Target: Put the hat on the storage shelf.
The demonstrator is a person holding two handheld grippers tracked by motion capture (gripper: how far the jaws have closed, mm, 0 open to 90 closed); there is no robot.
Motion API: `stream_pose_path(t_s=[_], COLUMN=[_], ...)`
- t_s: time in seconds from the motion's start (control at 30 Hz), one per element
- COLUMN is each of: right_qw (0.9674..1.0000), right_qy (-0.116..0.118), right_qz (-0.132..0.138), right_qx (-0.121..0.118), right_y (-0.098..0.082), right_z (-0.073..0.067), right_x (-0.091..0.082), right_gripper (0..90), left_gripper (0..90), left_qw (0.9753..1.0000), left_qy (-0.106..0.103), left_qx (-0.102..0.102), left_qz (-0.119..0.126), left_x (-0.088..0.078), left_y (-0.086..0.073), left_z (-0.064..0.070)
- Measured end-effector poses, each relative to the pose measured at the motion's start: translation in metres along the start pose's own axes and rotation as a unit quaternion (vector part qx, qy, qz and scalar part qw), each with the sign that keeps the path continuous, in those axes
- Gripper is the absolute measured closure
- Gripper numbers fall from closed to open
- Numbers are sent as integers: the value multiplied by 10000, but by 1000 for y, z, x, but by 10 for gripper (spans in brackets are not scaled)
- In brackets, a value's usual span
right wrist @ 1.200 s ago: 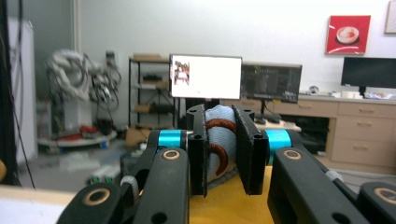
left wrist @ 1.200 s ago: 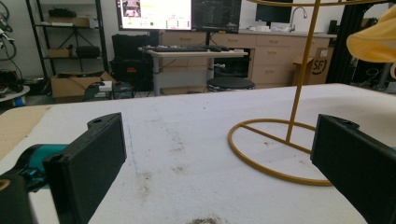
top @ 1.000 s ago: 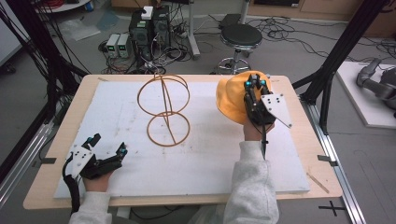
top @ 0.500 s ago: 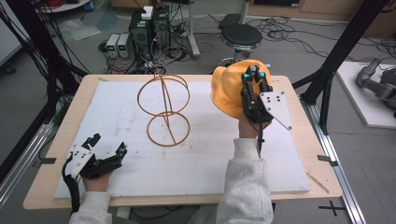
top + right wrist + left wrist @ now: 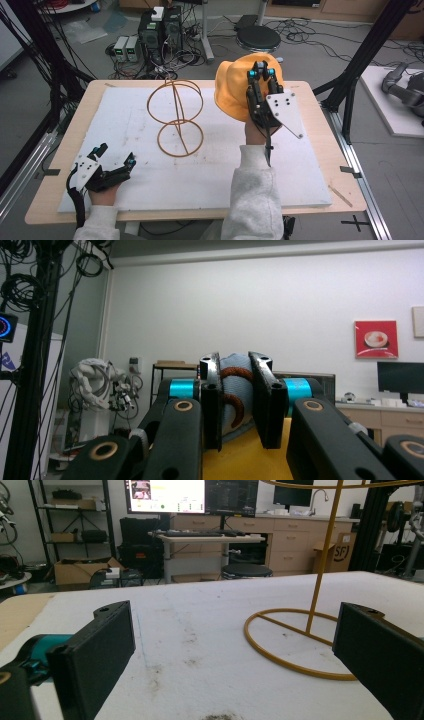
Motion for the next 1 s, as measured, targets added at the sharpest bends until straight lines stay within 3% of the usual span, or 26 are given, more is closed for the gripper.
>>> stream_pose_path(t_s=[0.8,0.83,1.0], right_qw=[9973,9968,9958], right_qy=[556,612,654], right_qz=[458,454,535], right_qx=[161,231,360], right_y=[31,32,35], right_z=[-79,-87,-99], right_x=[33,35,38], right_gripper=[774,774,774], left_gripper=[39,39,39], left_qw=[9999,9999,9999], left_qy=[-56,-55,-65], left_qx=[-52,-49,-39], left_qz=[75,84,85], left_x=[-1,-1,-1], left_y=[0,0,0], left_z=[-1,-1,0])
Point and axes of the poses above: each handheld gripper's, and its own axes: x roughly forward along the jaws, y roughly out of its top, z roughly to its right, the point moved 1 cm from there along x, roughly forward along the jaws, and after that the axes turned 15 degrees about z, right-handed, at the moved point
